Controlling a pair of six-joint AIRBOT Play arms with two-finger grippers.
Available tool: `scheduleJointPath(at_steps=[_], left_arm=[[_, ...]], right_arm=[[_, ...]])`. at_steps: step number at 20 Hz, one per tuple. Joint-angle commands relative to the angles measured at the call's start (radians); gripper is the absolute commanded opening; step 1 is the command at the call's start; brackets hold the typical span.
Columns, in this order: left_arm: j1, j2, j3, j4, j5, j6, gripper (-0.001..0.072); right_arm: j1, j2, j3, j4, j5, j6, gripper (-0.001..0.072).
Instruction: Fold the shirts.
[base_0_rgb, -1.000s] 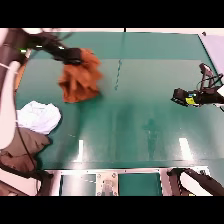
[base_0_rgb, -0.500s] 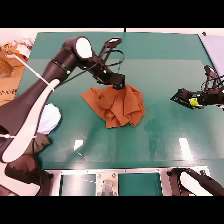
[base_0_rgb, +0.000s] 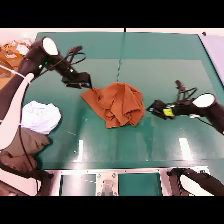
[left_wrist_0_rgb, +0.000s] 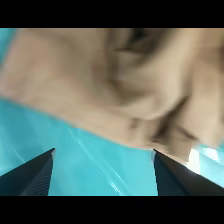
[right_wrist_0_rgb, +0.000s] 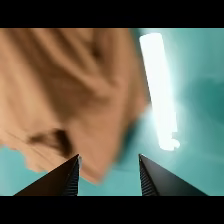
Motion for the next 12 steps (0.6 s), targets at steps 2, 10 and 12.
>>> scheduleJointPath(at_steps=[2, 10, 12], left_arm=[[0.084, -0.001, -0.206, 0.007, 0.159, 0.000, 0.0671], [0.079, -0.055, -0.337, -0.221, 0.482, 0.083, 0.0670], [0.069, -0.094, -0.337, -0.301, 0.491, 0.116, 0.0669]], right_arm=[[0.140, -0.172, 0.040, 0.132, -0.190, -0.006, 0.0431], [0.137, -0.302, 0.233, 0.132, -0.184, -0.025, 0.0152], [0.137, -0.302, 0.235, 0.131, -0.184, -0.041, 0.0088]])
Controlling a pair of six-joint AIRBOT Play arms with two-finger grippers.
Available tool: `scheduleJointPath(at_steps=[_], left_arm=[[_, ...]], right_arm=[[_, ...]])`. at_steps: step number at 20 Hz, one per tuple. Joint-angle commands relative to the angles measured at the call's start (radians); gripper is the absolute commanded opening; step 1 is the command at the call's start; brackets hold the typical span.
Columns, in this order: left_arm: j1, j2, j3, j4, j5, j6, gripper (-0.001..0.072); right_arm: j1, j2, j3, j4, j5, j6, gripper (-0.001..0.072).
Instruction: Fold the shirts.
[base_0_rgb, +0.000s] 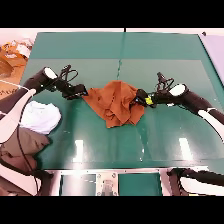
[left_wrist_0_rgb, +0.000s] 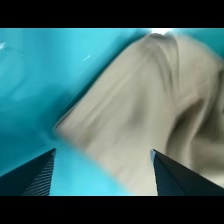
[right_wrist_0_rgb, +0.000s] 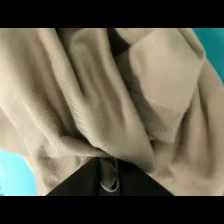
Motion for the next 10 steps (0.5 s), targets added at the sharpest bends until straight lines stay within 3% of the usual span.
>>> scheduleJointPath(at_steps=[1, 2, 4, 6, 10], left_arm=[[-0.015, -0.066, -0.018, -0.151, 0.074, 0.064, 0.0626], [-0.021, -0.079, -0.018, -0.182, 0.084, 0.076, 0.0467], [-0.021, -0.085, -0.018, -0.183, 0.093, 0.094, 0.0033], [-0.018, -0.074, -0.002, -0.141, 0.061, 0.127, 0.0025], [0.011, 0.038, 0.065, 0.065, -0.031, 0.046, 0.0024]], right_arm=[[0.003, -0.012, 0.025, 0.005, -0.005, -0.026, 0.0018], [0.003, -0.012, 0.025, 0.004, -0.005, -0.037, 0.0018], [-0.010, -0.011, 0.025, -0.003, -0.004, -0.044, 0.0018], [-0.044, -0.006, 0.026, -0.006, 0.015, -0.076, 0.0017], [-0.193, 0.098, 0.028, -0.022, 0.103, -0.115, 0.0016]])
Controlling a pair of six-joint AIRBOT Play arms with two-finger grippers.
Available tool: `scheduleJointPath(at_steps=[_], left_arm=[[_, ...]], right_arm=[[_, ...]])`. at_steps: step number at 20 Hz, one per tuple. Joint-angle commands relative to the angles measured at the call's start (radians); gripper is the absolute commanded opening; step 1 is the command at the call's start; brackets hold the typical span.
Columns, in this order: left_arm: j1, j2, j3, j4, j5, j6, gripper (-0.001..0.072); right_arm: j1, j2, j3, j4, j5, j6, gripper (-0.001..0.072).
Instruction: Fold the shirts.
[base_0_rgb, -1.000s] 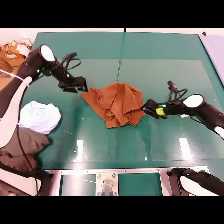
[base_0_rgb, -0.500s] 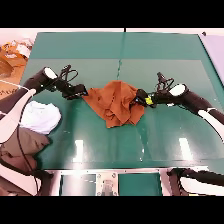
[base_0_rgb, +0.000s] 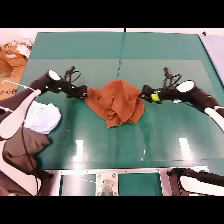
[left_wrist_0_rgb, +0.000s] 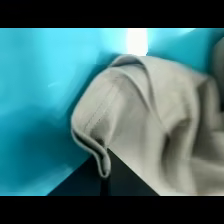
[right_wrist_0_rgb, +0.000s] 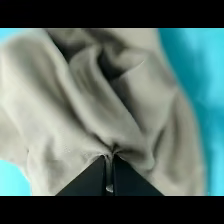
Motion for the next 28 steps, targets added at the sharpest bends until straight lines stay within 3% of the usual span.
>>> scheduleJointPath(at_steps=[1, 8, 15, 19, 24, 28], left_arm=[[0.022, 0.128, 0.053, 0.119, -0.055, -0.049, 0.0024], [0.039, 0.593, 0.220, 0.136, -0.113, -0.050, 0.0024], [0.039, 0.934, 0.387, 0.120, -0.082, -0.067, 0.0025], [0.039, 0.953, 0.570, 0.063, -0.080, -0.035, 0.0025], [0.039, 0.917, 0.589, 0.124, -0.074, -0.019, 0.0025], [0.039, 0.753, 0.586, 0.135, -0.219, -0.028, 0.0026]], right_arm=[[-0.132, 0.117, 0.009, -0.012, 0.068, -0.042, 0.0016], [-0.391, 0.490, 0.286, -0.013, 0.167, -0.075, 0.0016], [-0.425, 0.703, 0.606, -0.009, 0.166, -0.071, 0.0016], [-0.425, 0.743, 0.727, -0.010, 0.166, -0.071, 0.0017], [-0.425, 0.698, 0.712, -0.029, 0.182, -0.072, 0.0017], [-0.422, 0.539, 0.600, -0.019, 0.183, -0.095, 0.0017]])
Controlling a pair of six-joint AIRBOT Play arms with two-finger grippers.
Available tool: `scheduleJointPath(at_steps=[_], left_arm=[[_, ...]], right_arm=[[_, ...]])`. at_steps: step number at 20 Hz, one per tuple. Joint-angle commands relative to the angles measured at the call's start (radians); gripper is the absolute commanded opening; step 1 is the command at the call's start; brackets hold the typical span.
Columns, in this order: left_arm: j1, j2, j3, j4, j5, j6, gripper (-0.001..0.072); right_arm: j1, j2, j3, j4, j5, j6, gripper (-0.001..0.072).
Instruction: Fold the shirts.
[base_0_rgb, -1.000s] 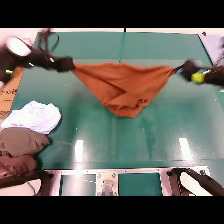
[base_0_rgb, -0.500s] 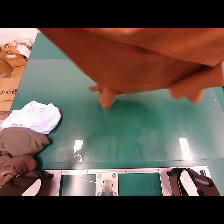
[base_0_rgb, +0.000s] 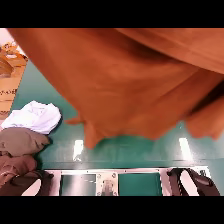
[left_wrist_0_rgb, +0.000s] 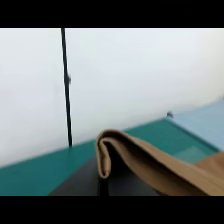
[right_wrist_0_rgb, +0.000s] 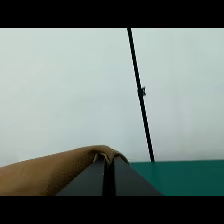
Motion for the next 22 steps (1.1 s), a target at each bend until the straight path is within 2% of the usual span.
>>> scheduleJointPath(at_steps=[1, 3, 5, 10, 14, 15, 16, 17, 18, 19, 20, 21, 22], left_arm=[[0.000, -0.145, -0.011, 0.014, -0.130, -0.017, 0.0026], [0.000, -0.263, -0.076, 0.014, -0.172, -0.017, 0.0026], [0.000, -0.385, -0.177, -0.016, -0.161, -0.017, 0.0026], [0.000, -0.690, -0.380, -0.116, -0.036, -0.013, 0.0026], [0.000, -0.877, -0.386, -0.195, 0.042, -0.013, 0.0026], [0.000, -0.898, -0.386, -0.200, 0.070, -0.013, 0.0026], [0.000, -0.912, -0.386, -0.200, 0.094, -0.013, 0.0026], [0.000, -0.918, -0.386, -0.198, 0.116, -0.013, 0.0026], [0.000, -0.918, -0.386, -0.198, 0.133, -0.013, 0.0026], [0.000, -0.918, -0.386, -0.198, 0.146, -0.013, 0.0026], [0.000, -0.918, -0.386, -0.197, 0.159, -0.013, 0.0026], [0.000, -0.918, -0.386, -0.197, 0.172, -0.013, 0.0027], [0.000, -0.918, -0.386, -0.196, 0.183, -0.013, 0.0026]], right_arm=[[0.003, -0.145, -0.086, 0.020, 0.005, -0.037, 0.0017], [0.026, -0.282, -0.134, 0.033, 0.004, -0.077, 0.0017], [0.066, -0.443, -0.150, 0.033, 0.004, -0.110, 0.0017], [0.182, -0.797, -0.150, 0.033, -0.026, -0.135, 0.0017], [0.211, -0.937, -0.150, 0.031, -0.030, -0.134, 0.0021], [0.194, -0.940, -0.150, 0.029, -0.028, -0.133, 0.0153], [0.168, -0.933, -0.146, 0.029, -0.013, -0.123, 0.0336], [0.127, -0.921, -0.135, 0.029, 0.034, -0.107, 0.0388], [0.080, -0.904, -0.131, 0.029, 0.092, -0.079, 0.0316], [0.027, -0.885, -0.131, 0.029, 0.162, -0.069, 0.0165], [-0.016, -0.870, -0.136, 0.029, 0.223, -0.068, 0.0112], [-0.055, -0.851, -0.156, 0.029, 0.277, -0.066, 0.0089], [-0.082, -0.826, -0.192, 0.026, 0.307, -0.066, 0.0017]])
